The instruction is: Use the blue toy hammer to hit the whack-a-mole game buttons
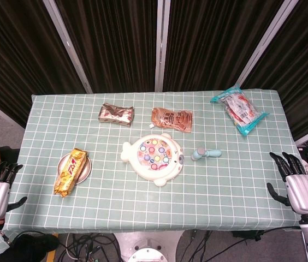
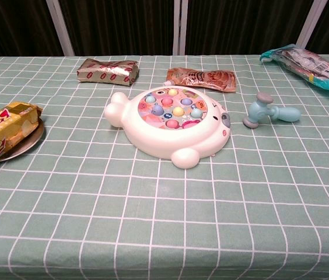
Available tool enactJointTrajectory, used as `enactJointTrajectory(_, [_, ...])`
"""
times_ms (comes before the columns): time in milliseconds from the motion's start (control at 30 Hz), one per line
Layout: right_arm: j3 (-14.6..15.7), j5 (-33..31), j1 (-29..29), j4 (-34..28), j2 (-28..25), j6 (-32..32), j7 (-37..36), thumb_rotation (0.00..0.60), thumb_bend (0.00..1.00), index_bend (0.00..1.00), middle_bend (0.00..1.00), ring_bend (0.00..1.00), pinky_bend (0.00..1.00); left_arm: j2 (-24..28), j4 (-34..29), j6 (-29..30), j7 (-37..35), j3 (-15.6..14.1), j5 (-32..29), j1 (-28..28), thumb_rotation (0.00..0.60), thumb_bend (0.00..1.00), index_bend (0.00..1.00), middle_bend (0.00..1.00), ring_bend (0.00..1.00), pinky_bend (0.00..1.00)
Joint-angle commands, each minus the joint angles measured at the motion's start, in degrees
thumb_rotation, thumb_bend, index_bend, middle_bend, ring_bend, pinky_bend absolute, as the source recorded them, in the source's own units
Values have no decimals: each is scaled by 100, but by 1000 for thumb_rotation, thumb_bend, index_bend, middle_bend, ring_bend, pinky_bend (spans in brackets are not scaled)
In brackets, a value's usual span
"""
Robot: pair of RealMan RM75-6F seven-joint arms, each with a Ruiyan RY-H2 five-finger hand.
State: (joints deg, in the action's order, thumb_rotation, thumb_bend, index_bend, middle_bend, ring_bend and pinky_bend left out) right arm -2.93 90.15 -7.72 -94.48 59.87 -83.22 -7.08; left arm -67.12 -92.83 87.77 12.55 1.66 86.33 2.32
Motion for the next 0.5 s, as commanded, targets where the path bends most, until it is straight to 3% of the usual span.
enactJointTrajectory(33, [1,25,-5,22,13,-16,-2,600,291,41,142,0,24,11,-12,-3,22,0,-14,-3,600,30,182,156,69,18])
enactJointTrajectory(267, [-17,53,-182,-14,52,230,59,600,277,41,147,0,24,-5,-14,-23,21,-1,-25,7,600,30,182,156,69,18])
enactJointTrajectory(500, [-360,-496,-1141,43,422,1689,512,600,106,42,191,10,65,-40,58,-76,-66,-5,-70,16,600,30,182,156,69,18])
